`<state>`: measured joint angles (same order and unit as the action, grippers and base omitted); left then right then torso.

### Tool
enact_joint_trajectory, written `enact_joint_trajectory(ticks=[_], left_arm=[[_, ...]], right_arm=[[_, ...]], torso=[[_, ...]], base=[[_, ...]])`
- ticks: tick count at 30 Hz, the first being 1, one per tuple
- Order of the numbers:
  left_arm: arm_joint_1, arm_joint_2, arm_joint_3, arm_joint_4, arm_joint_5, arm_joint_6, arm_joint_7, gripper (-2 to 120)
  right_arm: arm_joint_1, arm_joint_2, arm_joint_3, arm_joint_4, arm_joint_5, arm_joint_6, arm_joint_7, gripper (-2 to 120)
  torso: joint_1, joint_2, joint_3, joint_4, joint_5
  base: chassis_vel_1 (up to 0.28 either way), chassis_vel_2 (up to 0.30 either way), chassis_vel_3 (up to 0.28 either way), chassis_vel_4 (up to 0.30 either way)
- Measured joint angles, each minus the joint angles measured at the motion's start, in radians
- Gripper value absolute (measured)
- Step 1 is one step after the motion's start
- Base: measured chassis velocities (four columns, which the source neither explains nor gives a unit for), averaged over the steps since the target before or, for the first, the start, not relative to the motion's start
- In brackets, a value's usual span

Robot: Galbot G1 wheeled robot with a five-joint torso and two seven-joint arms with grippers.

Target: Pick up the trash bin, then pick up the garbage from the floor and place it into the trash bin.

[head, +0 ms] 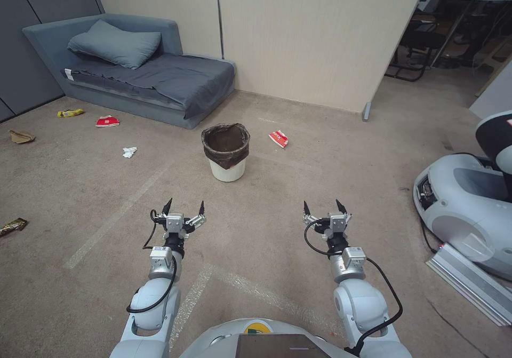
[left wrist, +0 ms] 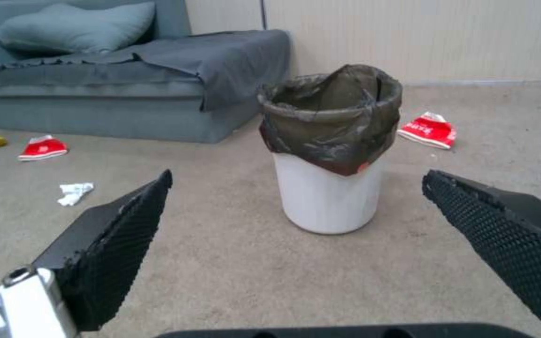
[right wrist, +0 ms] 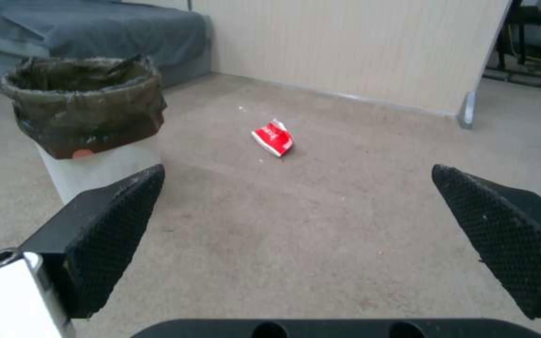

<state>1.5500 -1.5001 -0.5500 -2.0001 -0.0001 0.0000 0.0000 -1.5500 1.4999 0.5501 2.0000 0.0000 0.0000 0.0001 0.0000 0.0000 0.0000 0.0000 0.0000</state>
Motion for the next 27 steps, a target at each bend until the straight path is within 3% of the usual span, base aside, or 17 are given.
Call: enact_joint_trajectory(ticks=[17,21,22,23,24,27], left_arm=[[0.009,0.004,-0.005,-0.006,-0.005,0.012,-0.006,100],[0.061,0.028,-0.034,-0.055,-0.039,0.077,-0.043,100],[0.105,0.048,-0.059,-0.098,-0.068,0.133,-0.076,100],[0.157,0.071,-0.087,-0.148,-0.103,0.198,-0.113,100],[0.157,0.071,-0.087,-0.148,-0.103,0.198,-0.113,100],[0.255,0.117,-0.143,-0.243,-0.169,0.322,-0.185,100]], right_arm=[[-0.013,0.002,0.001,0.003,0.002,0.002,0.015,100],[-0.104,0.023,0.008,0.042,0.024,0.02,0.109,100],[-0.163,0.036,0.012,0.065,0.037,0.031,0.165,100],[-0.181,0.038,0.016,0.073,0.046,0.041,0.174,100],[-0.181,0.038,0.016,0.073,0.046,0.041,0.174,100],[-0.182,0.036,0.02,0.074,0.049,0.051,0.168,100]], torso=[[0.0,0.0,0.0,0.0003,0.0],[0.0,0.0,0.0,0.0,-0.0001],[0.0,0.0,0.0,-0.0011,-0.0004],[0.0,0.0,0.0,-0.0004,-0.0003],[0.0,0.0,0.0,-0.0004,-0.0003],[0.0,0.0,0.0,0.0006,-0.0001]], base=[[0.0,0.0,0.0,0.0],[0.0,0.0,0.0,0.0],[0.0,0.0,0.0,0.0],[0.0,0.0,0.0,0.0],[0.0,0.0,0.0,0.0],[0.0,0.0,0.0,0.0]])
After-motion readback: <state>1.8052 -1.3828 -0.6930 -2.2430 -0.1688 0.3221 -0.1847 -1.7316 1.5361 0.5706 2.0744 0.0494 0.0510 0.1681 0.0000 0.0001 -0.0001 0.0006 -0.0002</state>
